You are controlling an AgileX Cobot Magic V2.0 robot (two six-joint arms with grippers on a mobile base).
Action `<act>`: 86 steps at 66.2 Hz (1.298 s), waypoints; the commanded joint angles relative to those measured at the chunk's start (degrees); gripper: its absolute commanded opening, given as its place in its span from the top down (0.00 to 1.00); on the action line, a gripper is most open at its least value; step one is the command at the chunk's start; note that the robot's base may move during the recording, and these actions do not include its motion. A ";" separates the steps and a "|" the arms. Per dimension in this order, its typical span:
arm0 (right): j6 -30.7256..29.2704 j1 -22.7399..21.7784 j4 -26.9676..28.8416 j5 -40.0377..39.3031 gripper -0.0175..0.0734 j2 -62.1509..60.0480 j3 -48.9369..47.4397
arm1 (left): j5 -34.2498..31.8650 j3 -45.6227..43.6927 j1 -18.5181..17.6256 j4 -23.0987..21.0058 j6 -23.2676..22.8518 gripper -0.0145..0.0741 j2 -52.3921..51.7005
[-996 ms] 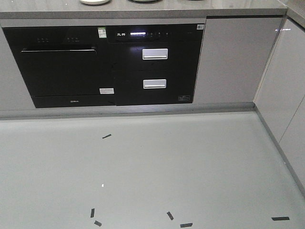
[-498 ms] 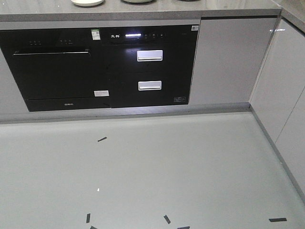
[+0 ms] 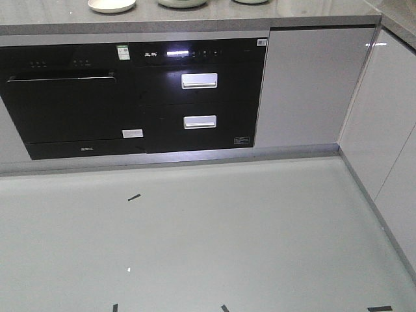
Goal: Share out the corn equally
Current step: 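Drive the base toward the counter with the pot and plates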
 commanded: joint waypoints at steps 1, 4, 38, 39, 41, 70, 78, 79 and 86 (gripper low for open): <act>-0.21 -0.24 -0.18 -4.00 0.81 -0.44 0.46 | -4.50 -0.92 0.20 -0.42 -0.07 0.84 -0.91; -0.21 -0.24 -0.18 -4.00 0.81 -0.44 0.46 | -4.50 -0.92 0.20 -0.42 -0.07 0.84 -0.91; -0.21 -0.24 -0.18 -3.95 0.81 -0.44 0.46 | -4.50 -0.92 0.20 -0.42 -0.07 0.84 -0.91; -0.21 -0.24 -0.18 -3.95 0.81 -0.44 0.46 | -4.50 -0.92 0.20 -0.42 -0.07 0.84 -0.91; -0.21 -0.24 -0.18 -3.95 0.81 -0.44 0.46 | -4.50 -0.92 0.20 -0.42 -0.07 0.84 -0.91; -0.21 -0.24 -0.18 -4.00 0.81 -0.44 0.46 | -4.50 -0.92 0.20 -0.42 -0.07 0.84 -0.91; -0.21 -0.24 -0.18 -4.00 0.81 -0.44 0.46 | -4.50 -0.92 0.20 -0.42 -0.07 0.84 -0.91; -0.21 -0.24 -0.18 -4.00 0.81 -0.44 0.46 | -4.50 -0.92 0.20 -0.42 -0.07 0.84 -0.91; -0.21 -0.24 -0.18 -4.00 0.81 -0.44 0.46 | -4.50 -0.92 0.20 -0.42 -0.07 0.84 -0.91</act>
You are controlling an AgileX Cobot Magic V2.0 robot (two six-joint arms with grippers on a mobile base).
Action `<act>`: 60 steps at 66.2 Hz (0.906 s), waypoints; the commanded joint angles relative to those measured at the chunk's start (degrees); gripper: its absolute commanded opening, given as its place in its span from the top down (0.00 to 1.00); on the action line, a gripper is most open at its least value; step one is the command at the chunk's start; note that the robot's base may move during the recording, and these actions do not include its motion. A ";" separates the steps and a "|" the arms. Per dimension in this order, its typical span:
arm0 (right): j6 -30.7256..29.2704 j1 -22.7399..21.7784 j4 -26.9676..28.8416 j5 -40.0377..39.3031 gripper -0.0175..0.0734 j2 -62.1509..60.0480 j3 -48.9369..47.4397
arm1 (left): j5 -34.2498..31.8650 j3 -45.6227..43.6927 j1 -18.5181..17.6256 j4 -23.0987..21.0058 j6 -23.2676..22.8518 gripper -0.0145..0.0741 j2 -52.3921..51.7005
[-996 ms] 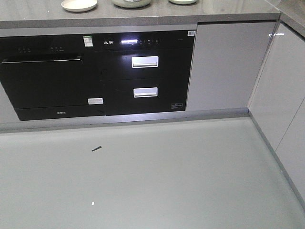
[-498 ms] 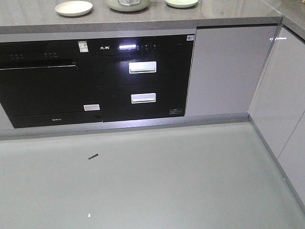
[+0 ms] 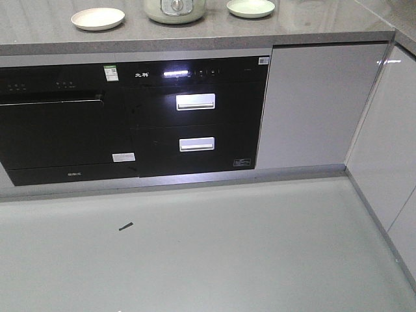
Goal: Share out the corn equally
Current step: 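Drive the base toward the counter with the pot and plates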
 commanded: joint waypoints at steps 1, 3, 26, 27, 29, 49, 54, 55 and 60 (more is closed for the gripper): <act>-0.21 -0.24 -0.18 -4.00 0.81 -0.44 0.46 | -4.50 -0.92 0.20 -0.42 -0.07 0.84 -0.91; -0.21 -0.24 -0.18 -4.00 0.81 -0.44 0.46 | -4.50 -0.92 0.20 -0.42 -0.07 0.84 -0.91; -0.21 -0.24 -0.18 -4.00 0.81 -0.44 0.46 | -4.50 -0.92 0.20 -0.42 -0.07 0.84 -0.91; -0.21 -0.24 -0.18 -4.00 0.81 -0.44 0.46 | -4.50 -0.92 0.20 -0.42 -0.07 0.84 -0.91; -0.21 -0.24 -0.18 -4.00 0.81 -0.44 0.46 | -4.50 -0.92 0.20 -0.42 -0.07 0.84 -0.91; -0.21 -0.24 -0.18 -4.00 0.81 -0.44 0.46 | -4.50 -0.92 0.20 -0.42 -0.07 0.84 -0.91; -0.21 -0.24 -0.18 -4.00 0.81 -0.44 0.46 | -4.50 -0.92 0.20 -0.42 -0.07 0.84 -0.91; -0.21 -0.24 -0.18 -4.00 0.81 -0.44 0.46 | -4.50 -0.92 0.20 -0.42 -0.07 0.84 -0.91; -0.21 -0.24 -0.18 -4.00 0.81 -0.44 0.46 | -4.50 -0.92 0.20 -0.42 -0.07 0.84 -0.91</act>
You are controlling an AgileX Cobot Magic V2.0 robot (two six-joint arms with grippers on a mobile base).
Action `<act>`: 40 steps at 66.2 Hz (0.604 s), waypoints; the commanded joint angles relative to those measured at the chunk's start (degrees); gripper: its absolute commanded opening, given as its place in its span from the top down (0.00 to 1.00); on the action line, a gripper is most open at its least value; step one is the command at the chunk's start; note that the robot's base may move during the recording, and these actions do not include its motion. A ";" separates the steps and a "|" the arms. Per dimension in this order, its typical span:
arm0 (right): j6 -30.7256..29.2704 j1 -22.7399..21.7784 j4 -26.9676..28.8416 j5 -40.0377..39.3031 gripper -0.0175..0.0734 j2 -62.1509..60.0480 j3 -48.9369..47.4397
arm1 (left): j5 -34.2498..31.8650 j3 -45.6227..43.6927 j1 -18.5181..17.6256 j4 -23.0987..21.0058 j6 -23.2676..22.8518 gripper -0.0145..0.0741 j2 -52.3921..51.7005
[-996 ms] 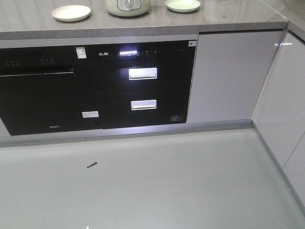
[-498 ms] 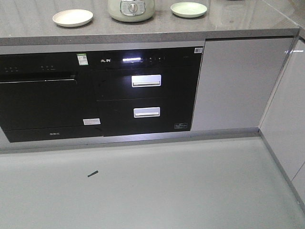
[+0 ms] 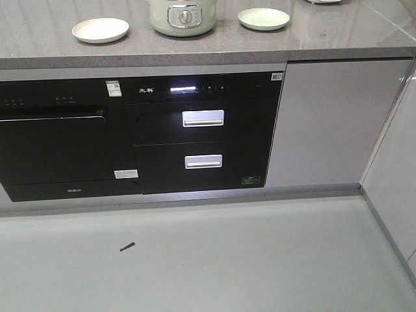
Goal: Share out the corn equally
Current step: 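Drive the base toward the counter with the pot and plates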
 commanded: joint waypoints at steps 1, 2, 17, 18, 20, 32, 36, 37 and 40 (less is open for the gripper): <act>-0.21 -0.24 -0.18 -4.00 0.81 -0.44 0.46 | -4.50 -0.92 0.20 -0.42 -0.07 0.84 -0.91; -0.21 -0.24 -0.18 -4.00 0.81 -0.44 0.46 | -4.50 -0.92 0.20 -0.42 -0.07 0.84 -0.91; -0.21 -0.24 -0.18 -4.00 0.81 -0.44 0.46 | -4.50 -0.92 0.20 -0.42 -0.07 0.84 -0.91; -0.21 -0.24 -0.18 -4.00 0.81 -0.44 0.46 | -4.50 -0.92 0.20 -0.42 -0.07 0.84 -0.91; -0.21 -0.24 -0.18 -4.00 0.81 -0.44 0.46 | -4.50 -0.92 0.20 -0.42 -0.07 0.84 -0.91; -0.21 -0.24 -0.18 -4.00 0.81 -0.44 0.46 | -4.50 -0.92 0.20 -0.42 -0.07 0.84 -0.91; -0.21 -0.24 -0.18 -4.00 0.81 -0.44 0.46 | -4.50 -0.92 0.20 -0.42 -0.07 0.84 -0.91; -0.21 -0.24 -0.18 -4.00 0.81 -0.44 0.46 | -4.50 -0.92 0.20 -0.42 -0.07 0.84 -0.91; -0.21 -0.24 -0.18 -4.00 0.81 -0.44 0.46 | -4.50 -0.92 0.20 -0.42 -0.07 0.84 -0.91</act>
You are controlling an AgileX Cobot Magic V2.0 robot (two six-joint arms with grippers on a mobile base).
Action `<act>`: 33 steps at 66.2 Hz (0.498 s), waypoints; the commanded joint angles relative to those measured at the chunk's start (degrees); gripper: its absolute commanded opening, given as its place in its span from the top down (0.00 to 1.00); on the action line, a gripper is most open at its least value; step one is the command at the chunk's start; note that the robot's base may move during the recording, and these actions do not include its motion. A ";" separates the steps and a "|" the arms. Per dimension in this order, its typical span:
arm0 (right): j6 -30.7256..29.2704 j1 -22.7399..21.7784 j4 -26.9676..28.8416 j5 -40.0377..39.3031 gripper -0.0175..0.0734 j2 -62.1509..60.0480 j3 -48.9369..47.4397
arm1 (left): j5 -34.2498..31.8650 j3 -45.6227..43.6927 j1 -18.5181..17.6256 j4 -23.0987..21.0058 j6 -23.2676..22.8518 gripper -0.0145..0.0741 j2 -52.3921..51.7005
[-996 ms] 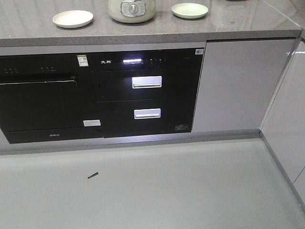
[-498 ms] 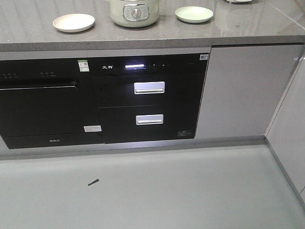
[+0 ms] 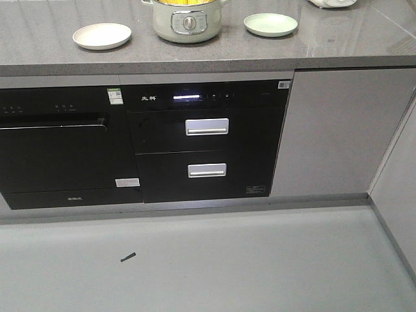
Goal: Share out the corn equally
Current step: 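Drive the base toward the counter with the pot and plates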
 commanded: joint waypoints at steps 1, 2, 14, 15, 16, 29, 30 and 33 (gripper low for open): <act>-0.21 -0.24 -0.18 -4.00 0.81 -0.44 0.46 | -4.50 -0.92 0.20 -0.42 -0.07 0.84 -0.91; -0.21 -0.24 -0.18 -4.00 0.81 -0.44 0.46 | -4.50 -0.92 0.20 -0.42 -0.07 0.84 -0.91; -0.21 -0.24 -0.18 -4.00 0.81 -0.44 0.46 | -4.50 -0.92 0.20 -0.42 -0.07 0.84 -0.91; -0.21 -0.24 -0.18 -4.00 0.81 -0.44 0.46 | -4.50 -0.92 0.20 -0.42 -0.07 0.84 -0.91; -0.21 -0.24 -0.18 -3.95 0.81 -0.44 0.46 | -4.50 -0.92 0.20 -0.42 -0.07 0.84 -0.91; -0.21 -0.24 -0.18 -3.95 0.81 -0.44 0.46 | -4.50 -0.92 0.20 -0.42 -0.07 0.84 -0.91; -0.21 -0.24 -0.18 -3.95 0.81 -0.44 0.46 | -4.50 -0.92 0.20 -0.42 -0.07 0.84 -0.91; -0.21 -0.24 -0.18 -3.95 0.81 -0.44 0.46 | -4.50 -0.92 0.20 -0.42 -0.07 0.84 -0.91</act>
